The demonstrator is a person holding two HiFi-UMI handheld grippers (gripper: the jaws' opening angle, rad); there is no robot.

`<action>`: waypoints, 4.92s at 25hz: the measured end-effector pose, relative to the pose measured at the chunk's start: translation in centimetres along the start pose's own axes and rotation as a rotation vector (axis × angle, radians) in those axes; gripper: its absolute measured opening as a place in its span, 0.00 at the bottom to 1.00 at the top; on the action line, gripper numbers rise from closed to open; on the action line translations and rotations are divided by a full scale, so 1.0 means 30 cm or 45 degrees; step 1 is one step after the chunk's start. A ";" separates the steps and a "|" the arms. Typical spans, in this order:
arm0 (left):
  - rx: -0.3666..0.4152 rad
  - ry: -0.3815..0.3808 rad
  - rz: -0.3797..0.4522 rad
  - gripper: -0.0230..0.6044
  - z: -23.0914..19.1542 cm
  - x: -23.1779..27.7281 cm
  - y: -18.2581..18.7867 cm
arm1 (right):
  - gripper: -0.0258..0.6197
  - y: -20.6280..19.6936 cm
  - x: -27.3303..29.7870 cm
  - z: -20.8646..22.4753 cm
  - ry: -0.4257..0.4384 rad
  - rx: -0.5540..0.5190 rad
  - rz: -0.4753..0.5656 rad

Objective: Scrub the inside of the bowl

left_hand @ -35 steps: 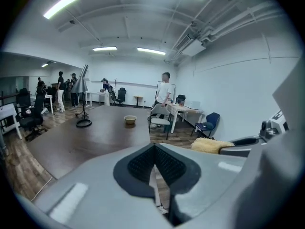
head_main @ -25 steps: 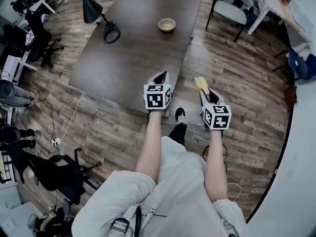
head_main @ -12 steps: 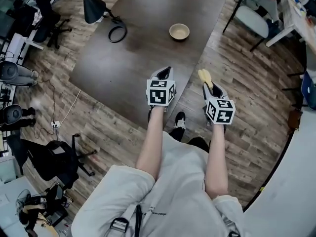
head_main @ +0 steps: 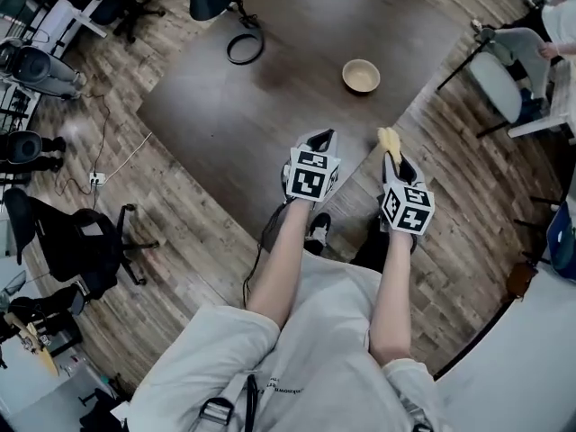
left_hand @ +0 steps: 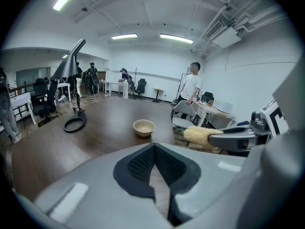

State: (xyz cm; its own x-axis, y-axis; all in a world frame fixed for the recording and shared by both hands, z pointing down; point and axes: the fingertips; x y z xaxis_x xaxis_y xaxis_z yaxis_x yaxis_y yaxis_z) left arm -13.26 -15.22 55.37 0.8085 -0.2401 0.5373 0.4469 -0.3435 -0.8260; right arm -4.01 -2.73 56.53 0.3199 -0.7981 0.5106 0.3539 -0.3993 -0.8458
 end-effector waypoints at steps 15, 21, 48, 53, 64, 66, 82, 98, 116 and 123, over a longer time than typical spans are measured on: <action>-0.038 0.327 0.014 0.04 0.063 0.342 0.226 | 0.23 0.316 0.443 0.156 0.464 -0.094 -0.007; -0.287 0.495 0.021 0.04 -0.009 0.412 0.218 | 0.23 0.389 0.474 0.241 0.606 -0.205 -0.044; -0.541 0.469 -0.141 0.14 -0.326 0.700 0.063 | 0.23 0.315 0.795 0.208 0.819 -0.463 -0.300; -0.560 0.385 -0.205 0.16 -0.367 0.768 0.036 | 0.23 0.315 0.860 0.183 0.786 -0.460 -0.333; -0.554 0.398 -0.224 0.07 -0.395 0.827 0.049 | 0.23 0.345 0.893 0.204 0.803 -0.473 -0.336; -0.533 0.425 -0.218 0.07 -0.388 0.812 0.064 | 0.23 0.362 0.886 0.192 0.827 -0.478 -0.316; -0.490 0.722 0.133 0.06 -0.209 0.513 0.275 | 0.22 0.387 0.623 0.075 1.100 -0.679 -0.234; -0.410 0.813 0.209 0.06 0.001 0.385 0.312 | 0.22 0.403 0.493 0.042 1.089 -0.707 -0.137; -0.272 0.795 0.166 0.06 -0.039 0.355 0.349 | 0.22 0.455 0.540 0.060 0.955 -0.750 -0.106; -0.269 0.820 0.176 0.06 -0.069 0.321 0.347 | 0.22 0.444 0.515 0.047 0.941 -0.875 -0.114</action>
State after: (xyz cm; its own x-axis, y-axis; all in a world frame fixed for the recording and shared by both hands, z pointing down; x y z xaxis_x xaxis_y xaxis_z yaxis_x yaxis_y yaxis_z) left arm -1.61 -22.98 52.29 0.4348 -0.7636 0.4774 0.2190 -0.4245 -0.8785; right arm 6.89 -19.74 53.38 -0.3897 -0.7389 0.5496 -0.3070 -0.4584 -0.8340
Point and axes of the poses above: the fingertips, and each gripper's own axes: x forward along the fingers, z to its right, y out of its top, and after that the axes turned 3 degrees about z, right-handed
